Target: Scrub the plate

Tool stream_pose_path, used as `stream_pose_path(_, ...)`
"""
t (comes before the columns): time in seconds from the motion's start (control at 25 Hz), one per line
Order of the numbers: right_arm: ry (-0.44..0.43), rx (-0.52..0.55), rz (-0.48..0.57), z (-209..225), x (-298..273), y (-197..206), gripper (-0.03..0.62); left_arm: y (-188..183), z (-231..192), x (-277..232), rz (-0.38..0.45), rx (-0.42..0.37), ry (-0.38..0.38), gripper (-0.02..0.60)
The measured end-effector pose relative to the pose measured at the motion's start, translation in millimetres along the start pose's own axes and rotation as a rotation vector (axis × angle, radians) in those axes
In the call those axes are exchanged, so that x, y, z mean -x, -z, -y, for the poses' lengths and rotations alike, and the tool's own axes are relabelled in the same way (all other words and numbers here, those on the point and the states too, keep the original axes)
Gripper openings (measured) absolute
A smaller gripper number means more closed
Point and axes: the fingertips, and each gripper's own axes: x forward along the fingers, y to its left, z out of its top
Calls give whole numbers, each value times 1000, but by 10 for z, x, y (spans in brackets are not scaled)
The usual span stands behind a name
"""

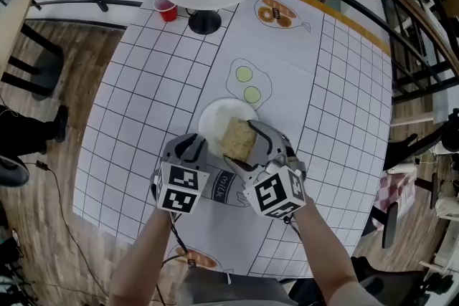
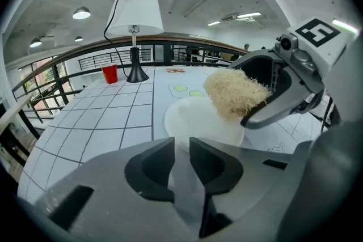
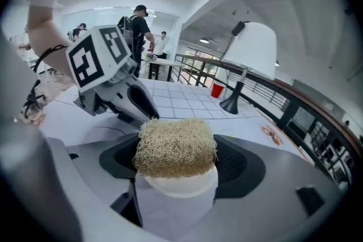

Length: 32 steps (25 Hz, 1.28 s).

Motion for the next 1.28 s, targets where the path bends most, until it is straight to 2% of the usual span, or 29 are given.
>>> stream_pose_path(0.08,-55,64,-16,-209,-98,-38,377,-12,15,-2,7,14,11,89)
stream_pose_path(0.16,-71,101,-42,-332,-223,0,377,-21,10,-6,13,31,14,91)
stream_pose_path(0.32,-80,50,-62,-451,-400,121,377,19,-16,-15,5,48,5,81)
stream_pose_path(0.52,-92,61,-67,-449,-414,184,376,17,-20,-26,10,42,-13,80)
stream_pose_path(0.68,-70,75,-90,-416,-371,244,376,32,-19,-37,9,42,-15,81)
stream_pose_path(0.96,-43,30,-112,-303,-249,369,376,49,4,-38,13,14,-15,81)
stream_pose_path(1.28,-1,-64,-154,-95,-37,619,376,33,6,-16,33,36,12,81)
